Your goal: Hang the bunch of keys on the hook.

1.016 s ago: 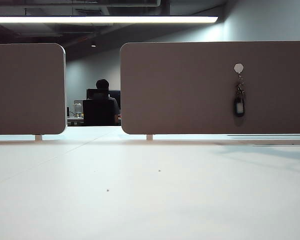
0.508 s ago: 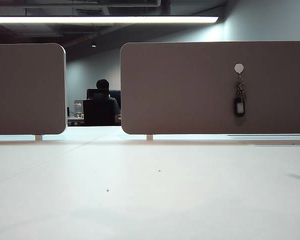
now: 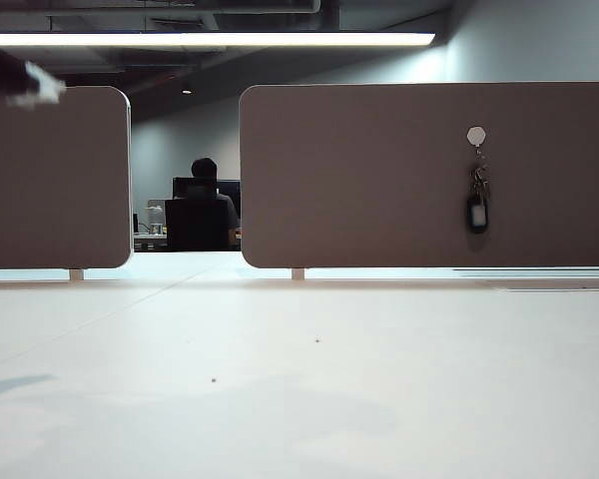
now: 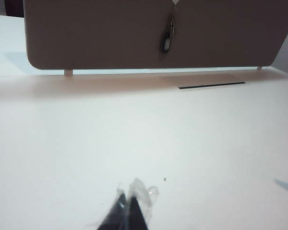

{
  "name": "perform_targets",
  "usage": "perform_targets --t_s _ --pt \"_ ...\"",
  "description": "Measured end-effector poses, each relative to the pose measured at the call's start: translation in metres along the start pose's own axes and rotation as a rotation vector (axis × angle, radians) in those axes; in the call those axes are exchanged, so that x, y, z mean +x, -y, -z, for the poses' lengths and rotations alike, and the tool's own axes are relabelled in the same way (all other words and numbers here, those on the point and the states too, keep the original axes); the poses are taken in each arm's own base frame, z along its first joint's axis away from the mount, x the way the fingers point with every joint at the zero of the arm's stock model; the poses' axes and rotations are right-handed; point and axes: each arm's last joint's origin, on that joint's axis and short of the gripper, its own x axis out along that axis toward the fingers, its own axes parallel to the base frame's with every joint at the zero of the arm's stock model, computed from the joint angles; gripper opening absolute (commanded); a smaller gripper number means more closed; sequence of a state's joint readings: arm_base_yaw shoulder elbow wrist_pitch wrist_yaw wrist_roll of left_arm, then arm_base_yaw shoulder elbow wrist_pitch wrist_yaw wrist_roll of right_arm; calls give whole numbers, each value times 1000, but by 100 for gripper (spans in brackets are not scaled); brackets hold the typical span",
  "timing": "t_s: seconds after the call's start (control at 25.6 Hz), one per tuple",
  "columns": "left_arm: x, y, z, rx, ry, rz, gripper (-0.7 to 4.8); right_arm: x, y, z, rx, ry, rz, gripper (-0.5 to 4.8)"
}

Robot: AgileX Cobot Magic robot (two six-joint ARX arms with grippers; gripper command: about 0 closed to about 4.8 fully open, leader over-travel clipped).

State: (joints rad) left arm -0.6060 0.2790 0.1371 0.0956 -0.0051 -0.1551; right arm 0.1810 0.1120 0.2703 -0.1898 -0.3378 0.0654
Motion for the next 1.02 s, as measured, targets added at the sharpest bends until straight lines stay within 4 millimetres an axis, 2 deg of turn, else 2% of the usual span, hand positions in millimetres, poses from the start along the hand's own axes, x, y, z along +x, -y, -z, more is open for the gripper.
perform_targets --t_s 0.12,0.31,0.51,0.7,0.9,1.02 --pt "2 -2 15 -18 -2 -7 -5 6 3 20 25 -53 -1 -3" --pt "3 -6 36 -69 -22 -30 -6 11 7 42 45 -104 18 -3" --pt "2 -8 42 -83 -86 -58 -5 15 10 64 53 -130 27 -3" --pt "2 -8 45 -82 -119 -65 -5 17 11 72 44 -105 26 -3" --pt "2 -8 45 -83 -119 -65 -5 14 7 65 14 -5 47 -3" --pt "1 -11 43 -87 -103 -73 -5 13 8 66 17 -11 89 -3"
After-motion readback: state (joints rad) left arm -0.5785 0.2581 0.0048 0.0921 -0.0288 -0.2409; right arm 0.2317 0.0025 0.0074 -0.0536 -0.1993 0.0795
